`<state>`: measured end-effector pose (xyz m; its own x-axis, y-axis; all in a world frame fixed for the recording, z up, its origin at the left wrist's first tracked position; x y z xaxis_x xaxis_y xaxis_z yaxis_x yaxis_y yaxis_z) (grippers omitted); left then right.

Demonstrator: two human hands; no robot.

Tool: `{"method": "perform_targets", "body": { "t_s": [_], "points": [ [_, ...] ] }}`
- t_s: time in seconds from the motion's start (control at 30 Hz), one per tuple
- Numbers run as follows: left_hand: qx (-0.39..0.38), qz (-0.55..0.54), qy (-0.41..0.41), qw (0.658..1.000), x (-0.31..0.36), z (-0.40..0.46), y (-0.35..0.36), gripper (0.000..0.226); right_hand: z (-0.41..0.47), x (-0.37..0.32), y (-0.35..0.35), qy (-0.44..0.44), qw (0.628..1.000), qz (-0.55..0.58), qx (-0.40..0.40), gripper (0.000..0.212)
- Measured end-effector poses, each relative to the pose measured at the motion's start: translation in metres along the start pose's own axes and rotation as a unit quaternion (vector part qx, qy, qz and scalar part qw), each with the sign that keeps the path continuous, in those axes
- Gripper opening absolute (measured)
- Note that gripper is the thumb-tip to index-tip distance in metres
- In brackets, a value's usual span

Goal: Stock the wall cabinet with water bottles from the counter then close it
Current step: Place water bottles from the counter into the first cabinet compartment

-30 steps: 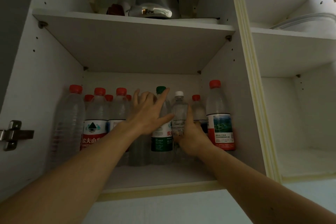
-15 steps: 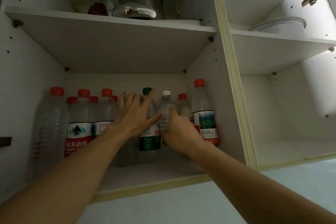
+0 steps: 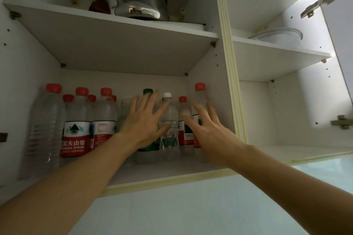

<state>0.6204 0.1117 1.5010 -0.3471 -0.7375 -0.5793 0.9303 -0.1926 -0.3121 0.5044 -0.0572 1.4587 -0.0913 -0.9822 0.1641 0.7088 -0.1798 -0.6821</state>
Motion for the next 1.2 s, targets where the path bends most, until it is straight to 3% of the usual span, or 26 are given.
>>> {"method": "perform_targets", "body": {
  "t_s": [0.23, 0.43, 0.73, 1.1, 1.2],
  "points": [
    [-0.073, 0.032, 0.053, 0.995, 0.007, -0.002, 0.014, 0.099, -0.003, 0.011, 0.010, 0.015, 0.991, -0.129, 0.015, 0.119],
    [-0.078, 0.061, 0.060, 0.993, 0.006, -0.002, 0.020, 0.112, 0.016, 0.007, 0.022, 0.030, 0.989, -0.146, 0.016, 0.123],
    [-0.059, 0.045, 0.061, 0.995, 0.008, -0.001, 0.020, 0.114, 0.051, 0.000, 0.047, 0.037, 0.986, -0.159, -0.014, 0.119],
    [-0.053, 0.033, 0.060, 0.996, 0.009, 0.001, 0.019, 0.113, 0.051, 0.001, 0.053, 0.065, 0.998, -0.017, -0.017, 0.117],
    [-0.052, 0.029, 0.058, 0.997, 0.010, 0.000, 0.017, 0.112, 0.055, -0.001, 0.046, 0.085, 0.978, 0.191, -0.014, 0.106]
  ]
}}
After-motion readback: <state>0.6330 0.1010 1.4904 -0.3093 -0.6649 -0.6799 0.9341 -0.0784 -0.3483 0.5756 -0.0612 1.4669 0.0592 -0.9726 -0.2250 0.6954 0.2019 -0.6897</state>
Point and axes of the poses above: each hand's wrist, its own z-axis towards the middle knuckle, its own y-axis out of the palm, x = y × z, the point moved 4 cm from there along z, towards the middle knuckle, and after that the axes turned 9 degrees about y, right-handed, at the moved point
